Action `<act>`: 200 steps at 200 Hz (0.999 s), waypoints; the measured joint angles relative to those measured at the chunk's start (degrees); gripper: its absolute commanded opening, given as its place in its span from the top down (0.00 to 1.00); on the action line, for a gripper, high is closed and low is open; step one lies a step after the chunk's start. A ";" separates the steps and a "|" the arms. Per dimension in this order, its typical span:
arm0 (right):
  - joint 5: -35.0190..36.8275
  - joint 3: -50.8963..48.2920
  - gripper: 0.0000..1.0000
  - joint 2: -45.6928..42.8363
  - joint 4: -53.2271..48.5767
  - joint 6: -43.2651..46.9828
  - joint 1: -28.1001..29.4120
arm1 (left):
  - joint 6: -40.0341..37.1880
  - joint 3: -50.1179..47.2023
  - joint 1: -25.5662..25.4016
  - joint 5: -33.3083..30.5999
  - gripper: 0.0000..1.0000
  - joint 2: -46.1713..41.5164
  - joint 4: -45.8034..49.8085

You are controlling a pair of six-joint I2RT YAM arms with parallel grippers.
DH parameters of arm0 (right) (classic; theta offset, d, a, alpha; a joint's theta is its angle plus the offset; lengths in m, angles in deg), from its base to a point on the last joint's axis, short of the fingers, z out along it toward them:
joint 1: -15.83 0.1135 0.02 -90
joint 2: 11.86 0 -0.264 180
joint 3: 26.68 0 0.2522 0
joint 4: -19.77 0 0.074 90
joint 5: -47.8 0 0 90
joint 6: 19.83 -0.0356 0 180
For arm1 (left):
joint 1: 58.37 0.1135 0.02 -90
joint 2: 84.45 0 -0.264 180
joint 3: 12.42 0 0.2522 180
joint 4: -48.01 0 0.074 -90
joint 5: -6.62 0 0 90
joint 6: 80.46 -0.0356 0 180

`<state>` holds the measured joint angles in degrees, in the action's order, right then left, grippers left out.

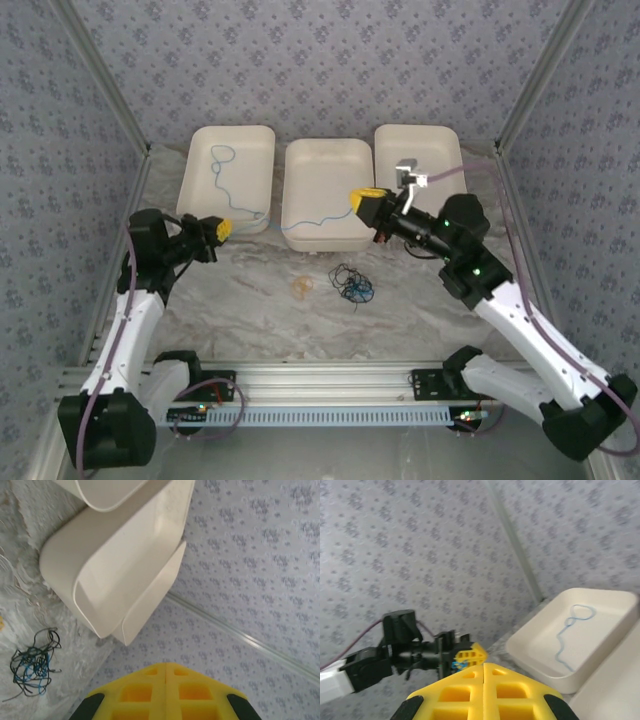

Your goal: Untangle the cables

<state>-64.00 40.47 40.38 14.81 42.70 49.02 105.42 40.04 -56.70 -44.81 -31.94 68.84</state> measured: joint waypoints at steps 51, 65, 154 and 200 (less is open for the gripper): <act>13.99 -6.67 1.00 -5.70 0.00 -0.15 0.57 | -2.29 0.15 0.61 -5.53 1.00 -1.81 6.14; 16.65 -7.37 1.00 -6.43 0.00 -0.17 0.87 | -2.51 0.15 1.05 -6.56 1.00 -2.62 7.54; 22.95 -10.99 1.00 -9.53 1.73 -4.11 1.25 | -1.09 -1.16 2.95 -8.55 1.00 -7.41 8.35; 23.56 -10.99 1.00 -9.35 2.40 -6.43 1.36 | 0.31 -1.73 3.04 -8.66 1.00 -8.33 7.72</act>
<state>-40.44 29.47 31.03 17.21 36.28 50.38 105.72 38.32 -53.66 -53.47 -40.27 76.55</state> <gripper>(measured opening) 0.051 0.060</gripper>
